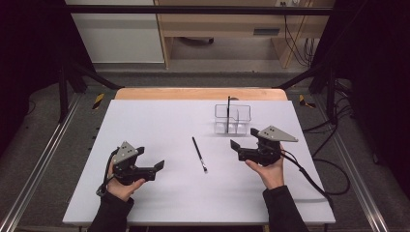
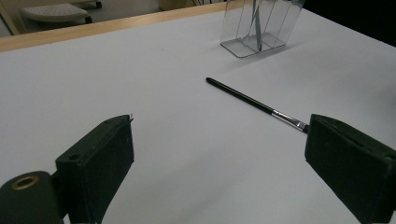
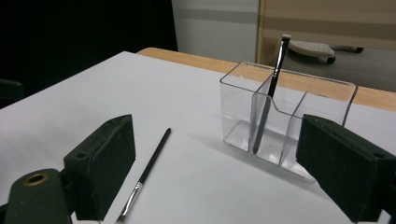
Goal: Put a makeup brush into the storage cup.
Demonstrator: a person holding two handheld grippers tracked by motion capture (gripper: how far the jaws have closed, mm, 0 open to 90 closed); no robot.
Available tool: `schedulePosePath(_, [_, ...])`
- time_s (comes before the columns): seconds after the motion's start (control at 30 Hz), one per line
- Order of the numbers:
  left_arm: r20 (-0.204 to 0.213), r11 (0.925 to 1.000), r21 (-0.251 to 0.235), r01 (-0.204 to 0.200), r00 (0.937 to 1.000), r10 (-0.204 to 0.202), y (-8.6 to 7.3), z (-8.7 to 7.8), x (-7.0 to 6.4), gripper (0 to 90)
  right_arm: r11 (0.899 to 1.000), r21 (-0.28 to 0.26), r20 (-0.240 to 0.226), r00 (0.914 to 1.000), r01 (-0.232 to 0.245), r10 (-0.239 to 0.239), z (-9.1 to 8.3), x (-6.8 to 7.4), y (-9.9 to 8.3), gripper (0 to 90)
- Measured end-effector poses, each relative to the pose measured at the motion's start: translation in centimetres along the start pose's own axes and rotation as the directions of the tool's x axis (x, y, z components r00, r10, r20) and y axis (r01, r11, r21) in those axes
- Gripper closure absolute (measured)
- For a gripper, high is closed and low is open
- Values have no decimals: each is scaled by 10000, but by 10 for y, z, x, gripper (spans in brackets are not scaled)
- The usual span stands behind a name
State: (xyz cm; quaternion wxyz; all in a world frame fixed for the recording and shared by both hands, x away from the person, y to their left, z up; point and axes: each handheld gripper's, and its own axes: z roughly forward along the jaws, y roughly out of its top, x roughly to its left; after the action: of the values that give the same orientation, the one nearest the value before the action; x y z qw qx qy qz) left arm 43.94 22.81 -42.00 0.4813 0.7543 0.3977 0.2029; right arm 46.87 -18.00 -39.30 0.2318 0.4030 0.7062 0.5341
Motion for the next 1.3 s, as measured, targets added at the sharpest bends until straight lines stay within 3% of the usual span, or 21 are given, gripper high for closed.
schedulePosePath(0.13, [-13,10000,-51,-22,10000,22,1,-1,0,72,9999,118,-101,9999,6,-5,-5,1,-5,107])
schedulePosePath(0.5, [-47,10000,-45,4,10000,-4,1,-1,1,72,9995,184,210,9995,-245,241,-18,-6,-15,90])
schedulePosePath(0.7, [-45,10000,-90,25,10000,-25,1,-1,0,73,9989,462,261,9997,-30,18,-16,-2,-20,84])
schedulePosePath(1.3, [-2,9998,85,179,9998,-179,8,10,-8,73,9987,505,194,9998,-112,102,-20,1,-22,84])
